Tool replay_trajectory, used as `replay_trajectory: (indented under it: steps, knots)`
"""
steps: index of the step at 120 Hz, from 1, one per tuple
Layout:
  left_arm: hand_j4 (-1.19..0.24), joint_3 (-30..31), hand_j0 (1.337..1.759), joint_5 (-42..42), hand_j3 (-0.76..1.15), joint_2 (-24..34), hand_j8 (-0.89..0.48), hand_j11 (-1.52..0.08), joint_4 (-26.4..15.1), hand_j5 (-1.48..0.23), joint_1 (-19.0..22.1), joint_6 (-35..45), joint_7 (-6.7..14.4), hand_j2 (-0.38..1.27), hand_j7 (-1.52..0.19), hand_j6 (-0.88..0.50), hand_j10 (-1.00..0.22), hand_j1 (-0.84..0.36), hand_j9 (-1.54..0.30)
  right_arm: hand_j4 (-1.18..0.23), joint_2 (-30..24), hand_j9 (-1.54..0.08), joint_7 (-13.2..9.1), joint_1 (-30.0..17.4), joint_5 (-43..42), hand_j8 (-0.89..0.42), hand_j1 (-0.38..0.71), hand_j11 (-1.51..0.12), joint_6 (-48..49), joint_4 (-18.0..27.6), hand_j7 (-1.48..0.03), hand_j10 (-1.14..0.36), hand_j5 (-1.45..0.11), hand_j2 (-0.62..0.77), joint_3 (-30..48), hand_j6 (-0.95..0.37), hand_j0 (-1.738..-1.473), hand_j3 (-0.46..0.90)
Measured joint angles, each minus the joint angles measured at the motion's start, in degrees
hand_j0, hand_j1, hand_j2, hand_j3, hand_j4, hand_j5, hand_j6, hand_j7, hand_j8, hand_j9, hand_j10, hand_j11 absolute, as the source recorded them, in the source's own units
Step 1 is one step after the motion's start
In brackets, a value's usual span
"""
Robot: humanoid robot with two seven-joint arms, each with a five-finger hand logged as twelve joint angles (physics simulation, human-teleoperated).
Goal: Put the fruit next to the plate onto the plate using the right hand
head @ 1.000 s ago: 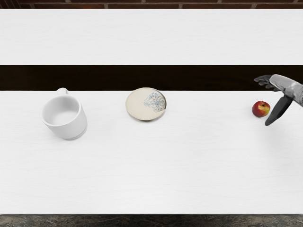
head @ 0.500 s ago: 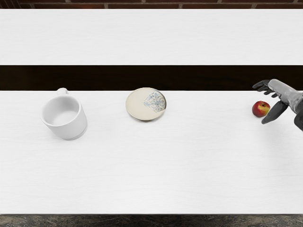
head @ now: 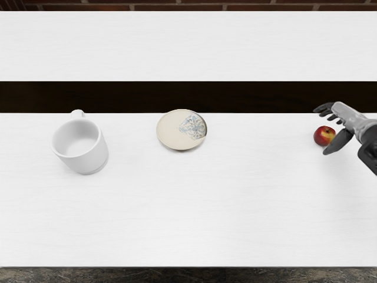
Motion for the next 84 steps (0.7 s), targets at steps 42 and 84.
replay_trajectory:
  steps: [42, 84]
  knots:
    - [0.00, 0.00, 1.658, 0.00, 0.00, 0.00, 0.00, 0.00, -0.01, 0.00, 0.00, 0.00, 0.00, 0.00, 0.00, 0.00, 0.00, 0.35, 0.00, -0.28, 2.96, -0.35, 0.05, -0.06, -0.16, -0.28, -0.03, -0.35, 0.01, -4.58, -0.35, -0.28, -0.35, -0.05, -0.11, -0.28, -1.658, 0.00]
    - [0.00, 0.00, 1.658, 0.00, 0.00, 0.00, 0.00, 0.00, -0.01, 0.00, 0.00, 0.00, 0.00, 0.00, 0.00, 0.00, 0.00, 0.35, 0.00, -0.27, 5.90, -0.35, 0.45, 0.68, -0.14, -0.28, -0.03, -0.35, 0.38, -9.41, -0.35, -0.27, -0.35, -0.05, -0.10, -0.28, -1.658, 0.00]
